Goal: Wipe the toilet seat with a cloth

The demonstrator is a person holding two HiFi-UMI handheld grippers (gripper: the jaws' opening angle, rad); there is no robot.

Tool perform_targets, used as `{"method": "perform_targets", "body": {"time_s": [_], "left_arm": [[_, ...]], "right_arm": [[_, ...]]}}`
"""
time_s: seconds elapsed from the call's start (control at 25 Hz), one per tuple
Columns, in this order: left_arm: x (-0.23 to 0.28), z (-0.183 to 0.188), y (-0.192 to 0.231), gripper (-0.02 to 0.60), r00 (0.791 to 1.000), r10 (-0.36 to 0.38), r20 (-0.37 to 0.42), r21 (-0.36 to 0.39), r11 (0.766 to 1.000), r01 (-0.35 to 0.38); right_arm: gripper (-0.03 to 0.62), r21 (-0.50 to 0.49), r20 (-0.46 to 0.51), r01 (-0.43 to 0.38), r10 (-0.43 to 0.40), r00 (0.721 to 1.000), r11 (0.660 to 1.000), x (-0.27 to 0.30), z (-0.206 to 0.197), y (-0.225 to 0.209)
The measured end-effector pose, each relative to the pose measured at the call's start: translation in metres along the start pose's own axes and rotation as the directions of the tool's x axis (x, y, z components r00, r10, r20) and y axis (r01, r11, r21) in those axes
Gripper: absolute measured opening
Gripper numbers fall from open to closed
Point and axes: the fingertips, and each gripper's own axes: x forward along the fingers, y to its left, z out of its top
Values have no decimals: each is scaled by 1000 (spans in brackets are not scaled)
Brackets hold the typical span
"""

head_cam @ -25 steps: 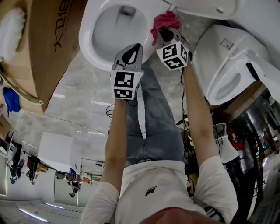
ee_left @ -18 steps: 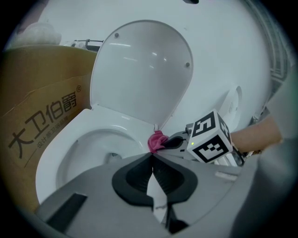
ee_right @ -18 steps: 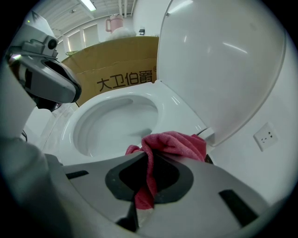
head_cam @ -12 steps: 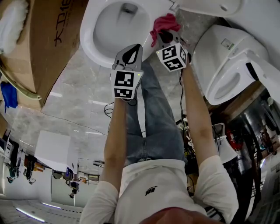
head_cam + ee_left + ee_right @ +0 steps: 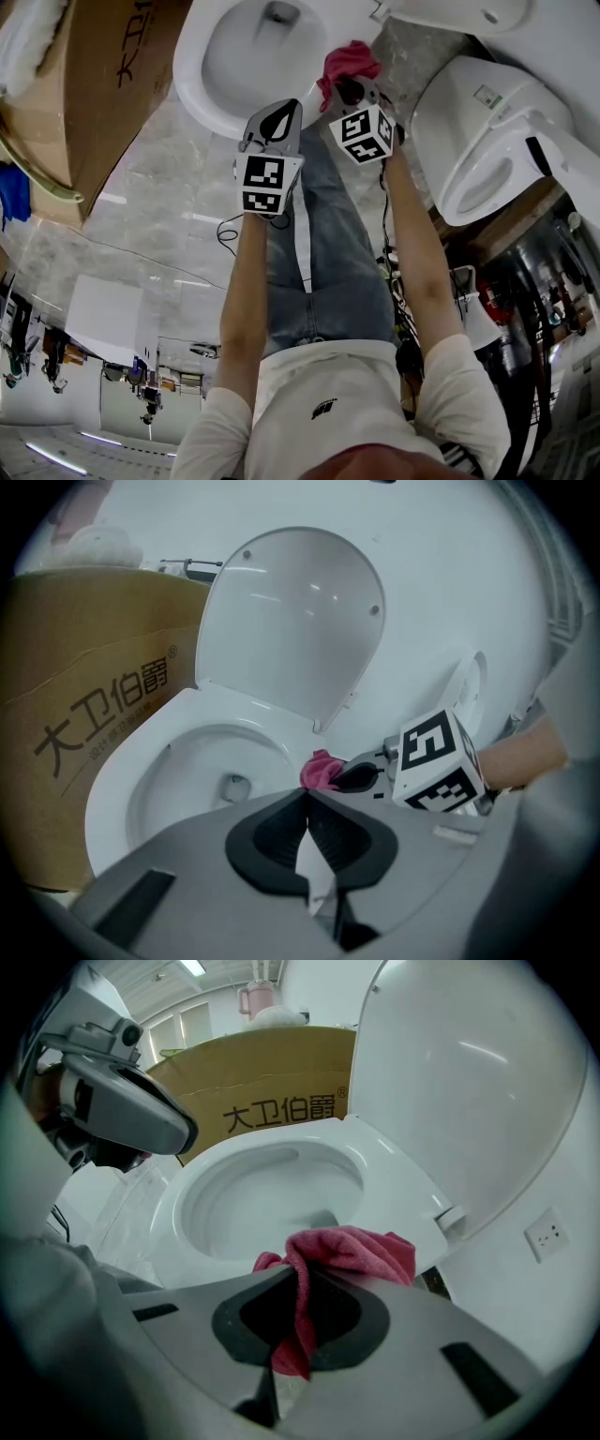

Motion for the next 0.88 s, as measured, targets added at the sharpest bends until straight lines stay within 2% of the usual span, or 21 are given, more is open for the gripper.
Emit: {"method": "perform_targets", "body": {"time_s": [0.88], "left_arm": [[-42,-50,16,9,999,53,-11,-86,995,-54]], "right_arm": [[12,-129,-69,-134,126,990,983,-2,-14,87]]}}
